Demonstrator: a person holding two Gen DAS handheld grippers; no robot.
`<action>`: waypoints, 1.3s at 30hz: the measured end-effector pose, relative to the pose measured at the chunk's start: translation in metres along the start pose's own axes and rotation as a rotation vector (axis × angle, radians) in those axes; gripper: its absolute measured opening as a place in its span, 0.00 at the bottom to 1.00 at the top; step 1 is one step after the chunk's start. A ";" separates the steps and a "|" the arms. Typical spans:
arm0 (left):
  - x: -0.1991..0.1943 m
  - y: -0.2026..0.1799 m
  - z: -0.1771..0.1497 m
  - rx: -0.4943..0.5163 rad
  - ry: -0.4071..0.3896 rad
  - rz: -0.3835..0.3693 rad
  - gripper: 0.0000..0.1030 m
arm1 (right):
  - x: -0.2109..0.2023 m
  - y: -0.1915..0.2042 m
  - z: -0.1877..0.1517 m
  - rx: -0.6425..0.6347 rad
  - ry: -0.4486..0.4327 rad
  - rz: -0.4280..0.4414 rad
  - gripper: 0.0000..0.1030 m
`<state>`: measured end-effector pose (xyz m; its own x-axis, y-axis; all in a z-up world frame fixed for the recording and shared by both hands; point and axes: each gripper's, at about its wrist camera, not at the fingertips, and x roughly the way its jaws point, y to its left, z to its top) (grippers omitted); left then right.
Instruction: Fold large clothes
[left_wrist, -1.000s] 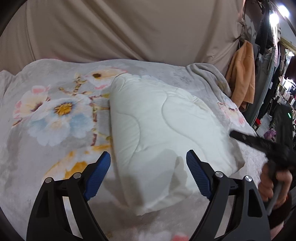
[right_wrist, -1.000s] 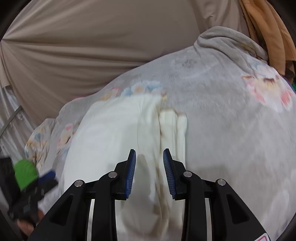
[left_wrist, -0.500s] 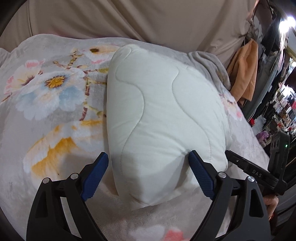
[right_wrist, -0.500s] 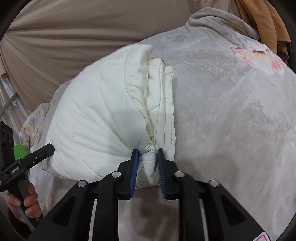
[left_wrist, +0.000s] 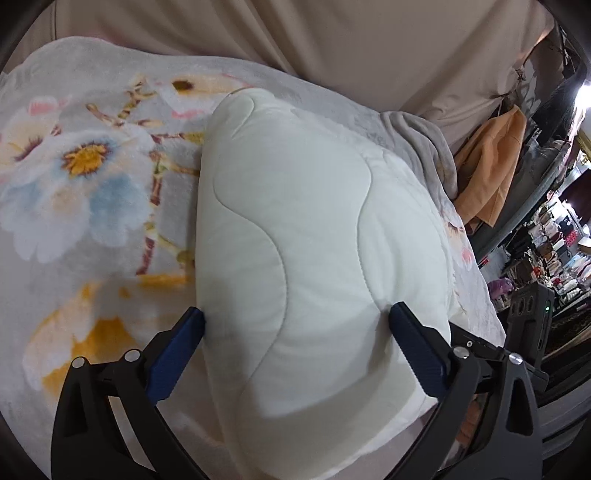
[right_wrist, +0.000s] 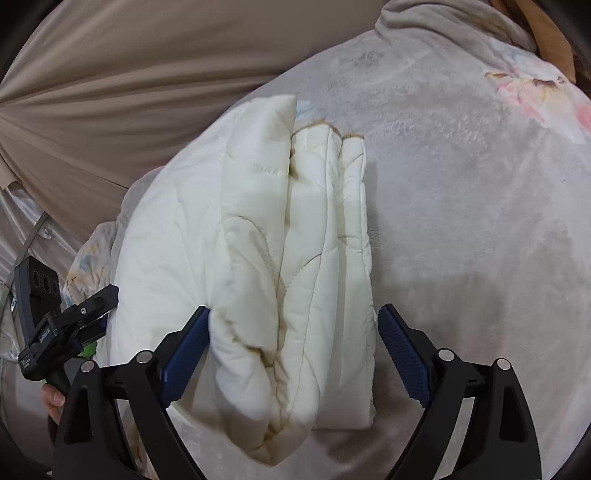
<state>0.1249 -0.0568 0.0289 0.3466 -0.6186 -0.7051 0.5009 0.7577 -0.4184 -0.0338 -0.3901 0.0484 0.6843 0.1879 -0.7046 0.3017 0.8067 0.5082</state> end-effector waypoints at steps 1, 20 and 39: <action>0.003 -0.002 0.000 0.004 -0.007 0.019 0.96 | 0.004 -0.003 0.001 0.011 0.010 0.018 0.89; -0.010 -0.012 -0.003 0.055 -0.096 0.137 0.96 | 0.014 -0.009 -0.003 0.025 -0.002 0.059 0.94; -0.005 -0.011 0.003 0.013 0.015 -0.149 0.81 | -0.009 -0.001 0.002 0.064 -0.071 0.120 0.48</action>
<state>0.1200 -0.0628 0.0389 0.2557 -0.7205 -0.6446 0.5558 0.6551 -0.5118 -0.0387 -0.3937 0.0556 0.7626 0.2386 -0.6013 0.2553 0.7430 0.6186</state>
